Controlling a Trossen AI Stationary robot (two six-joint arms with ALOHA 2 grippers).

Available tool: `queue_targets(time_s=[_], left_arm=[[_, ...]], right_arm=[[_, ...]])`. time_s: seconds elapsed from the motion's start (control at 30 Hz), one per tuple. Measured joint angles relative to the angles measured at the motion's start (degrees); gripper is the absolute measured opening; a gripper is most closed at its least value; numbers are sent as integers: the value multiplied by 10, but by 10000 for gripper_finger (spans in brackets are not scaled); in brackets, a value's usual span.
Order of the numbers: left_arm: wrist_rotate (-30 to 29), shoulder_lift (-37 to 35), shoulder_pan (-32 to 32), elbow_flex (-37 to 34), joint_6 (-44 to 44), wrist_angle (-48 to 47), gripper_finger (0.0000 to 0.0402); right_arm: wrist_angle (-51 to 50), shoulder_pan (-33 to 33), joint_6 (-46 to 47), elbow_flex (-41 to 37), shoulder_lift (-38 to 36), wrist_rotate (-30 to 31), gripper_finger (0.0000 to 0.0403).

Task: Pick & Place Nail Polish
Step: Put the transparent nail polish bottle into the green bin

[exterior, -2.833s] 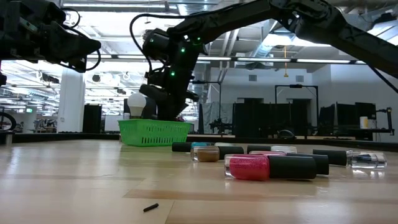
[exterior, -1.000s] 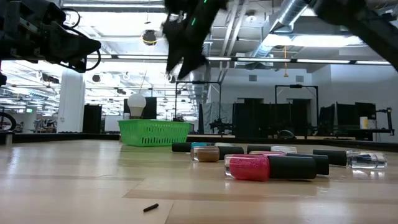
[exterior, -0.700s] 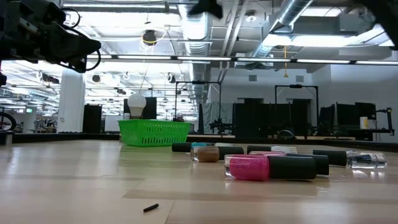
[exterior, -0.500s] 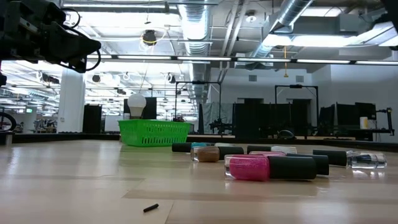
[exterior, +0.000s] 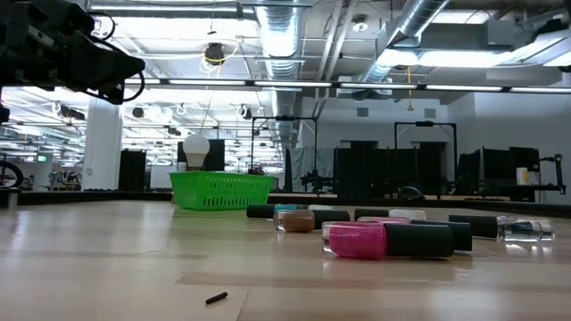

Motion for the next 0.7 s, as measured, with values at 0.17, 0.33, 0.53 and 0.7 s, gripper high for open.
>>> queue_targets(time_s=[0.17,0.33,0.53,0.7], left_arm=[[0,0,0,0,0,0,2],[0,0,0,0,0,0,2],[0,0,0,0,0,0,2],[0,0,0,0,0,0,2]], right_arm=[[147,29,51,0,0,-152,265],[310,52,115,0,-10,-233,265],[450,76,170,0,-24,-279,265],[483,87,186,0,-30,-285,265]])
